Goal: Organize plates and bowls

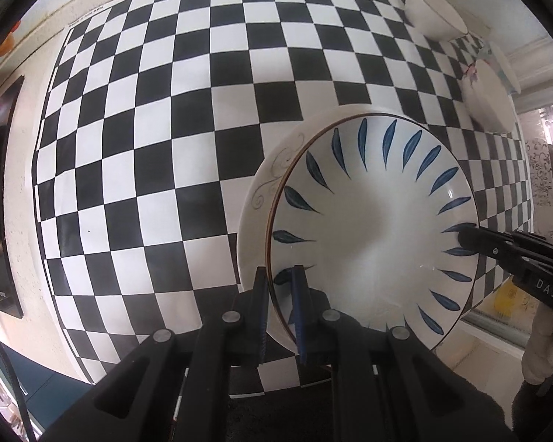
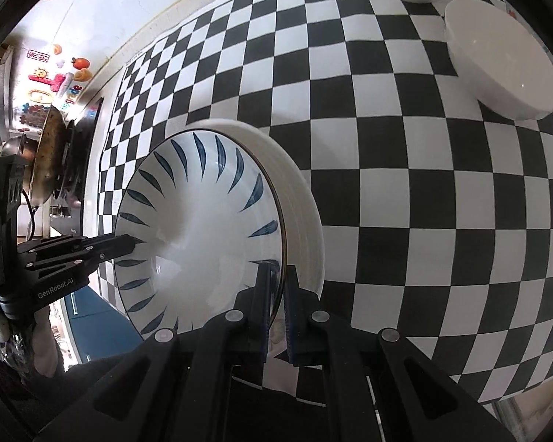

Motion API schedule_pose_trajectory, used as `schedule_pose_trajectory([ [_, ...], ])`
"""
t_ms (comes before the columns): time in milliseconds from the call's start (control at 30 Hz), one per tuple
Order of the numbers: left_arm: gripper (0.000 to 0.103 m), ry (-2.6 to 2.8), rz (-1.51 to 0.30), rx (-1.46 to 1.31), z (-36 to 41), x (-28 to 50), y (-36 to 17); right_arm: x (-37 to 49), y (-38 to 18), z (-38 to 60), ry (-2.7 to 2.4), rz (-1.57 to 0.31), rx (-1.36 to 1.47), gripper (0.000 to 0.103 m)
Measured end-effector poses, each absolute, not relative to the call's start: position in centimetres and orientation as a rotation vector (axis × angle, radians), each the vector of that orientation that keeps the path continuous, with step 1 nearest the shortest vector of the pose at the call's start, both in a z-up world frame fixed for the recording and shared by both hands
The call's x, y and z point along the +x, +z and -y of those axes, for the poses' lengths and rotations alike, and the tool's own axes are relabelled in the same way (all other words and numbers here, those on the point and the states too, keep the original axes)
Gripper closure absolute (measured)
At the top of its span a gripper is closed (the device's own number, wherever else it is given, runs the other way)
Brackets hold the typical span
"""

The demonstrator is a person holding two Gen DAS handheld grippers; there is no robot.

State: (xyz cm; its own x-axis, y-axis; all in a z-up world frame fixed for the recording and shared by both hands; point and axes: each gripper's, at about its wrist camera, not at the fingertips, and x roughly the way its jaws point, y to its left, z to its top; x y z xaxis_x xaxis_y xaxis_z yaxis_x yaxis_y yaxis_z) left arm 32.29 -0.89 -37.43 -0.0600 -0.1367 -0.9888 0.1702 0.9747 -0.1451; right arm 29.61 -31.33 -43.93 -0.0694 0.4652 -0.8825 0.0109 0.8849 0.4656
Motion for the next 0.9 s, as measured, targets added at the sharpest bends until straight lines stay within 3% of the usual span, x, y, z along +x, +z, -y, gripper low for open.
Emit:
schedule_pose_trajectory([
  [900, 0.091, -0.155, -1.681, 0.026, 2.0, 31.4, -40.3, 30.2, -45.8, 29.7, 0.332, -1.682, 0.333, 0.093],
])
